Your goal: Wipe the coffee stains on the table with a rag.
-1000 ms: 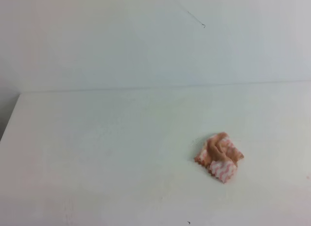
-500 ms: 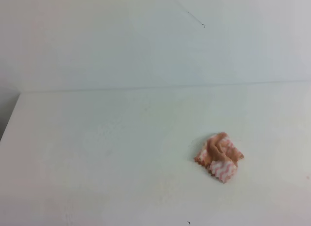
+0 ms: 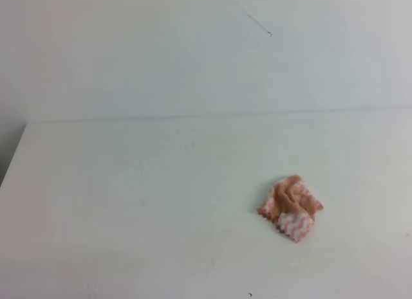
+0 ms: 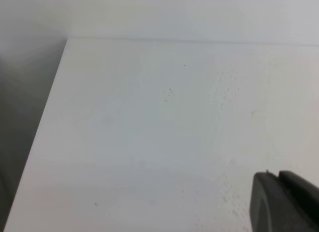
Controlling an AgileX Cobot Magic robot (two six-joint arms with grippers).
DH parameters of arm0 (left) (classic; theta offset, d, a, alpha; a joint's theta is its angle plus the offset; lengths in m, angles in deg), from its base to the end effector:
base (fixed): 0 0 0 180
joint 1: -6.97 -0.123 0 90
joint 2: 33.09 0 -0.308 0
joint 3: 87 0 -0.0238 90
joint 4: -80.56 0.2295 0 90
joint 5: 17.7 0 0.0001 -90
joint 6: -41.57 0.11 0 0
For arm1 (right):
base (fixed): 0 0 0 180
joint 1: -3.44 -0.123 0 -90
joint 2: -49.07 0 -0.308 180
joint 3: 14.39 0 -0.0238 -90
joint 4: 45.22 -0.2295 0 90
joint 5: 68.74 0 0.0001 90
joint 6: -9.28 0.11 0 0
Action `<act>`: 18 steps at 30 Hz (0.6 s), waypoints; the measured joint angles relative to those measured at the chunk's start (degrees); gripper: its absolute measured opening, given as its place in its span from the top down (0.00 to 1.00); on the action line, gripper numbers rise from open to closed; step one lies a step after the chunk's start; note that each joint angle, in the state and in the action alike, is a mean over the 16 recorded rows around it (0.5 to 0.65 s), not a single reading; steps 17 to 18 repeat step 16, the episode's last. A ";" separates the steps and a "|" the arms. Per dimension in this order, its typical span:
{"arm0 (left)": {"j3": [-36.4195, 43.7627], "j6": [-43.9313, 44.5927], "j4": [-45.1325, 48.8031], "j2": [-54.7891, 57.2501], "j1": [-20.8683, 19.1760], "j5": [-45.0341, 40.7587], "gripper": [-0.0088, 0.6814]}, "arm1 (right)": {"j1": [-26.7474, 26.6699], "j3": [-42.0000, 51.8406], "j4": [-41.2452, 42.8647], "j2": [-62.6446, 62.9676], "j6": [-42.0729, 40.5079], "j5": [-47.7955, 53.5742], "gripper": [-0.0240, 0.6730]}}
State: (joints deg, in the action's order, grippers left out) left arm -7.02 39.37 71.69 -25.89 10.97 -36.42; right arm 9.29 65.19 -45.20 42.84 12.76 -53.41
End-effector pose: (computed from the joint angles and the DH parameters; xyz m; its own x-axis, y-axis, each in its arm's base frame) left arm 0.0278 -0.0074 0.1669 -0.2868 -0.1643 -0.9438 0.0655 0.9795 -0.1904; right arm 0.0287 -0.0030 0.1756 -0.1857 0.0797 -0.9794 0.1134 0.9918 0.0592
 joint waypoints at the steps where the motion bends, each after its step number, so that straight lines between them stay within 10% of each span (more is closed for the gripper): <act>1: -0.16 -0.01 0.00 0.00 0.00 0.00 0.99 | 0.00 0.00 -0.72 0.00 0.00 0.00 0.97; 18: -1.35 -0.02 0.03 0.00 0.00 0.00 0.99 | -0.04 0.10 -4.63 0.00 -0.48 0.00 0.97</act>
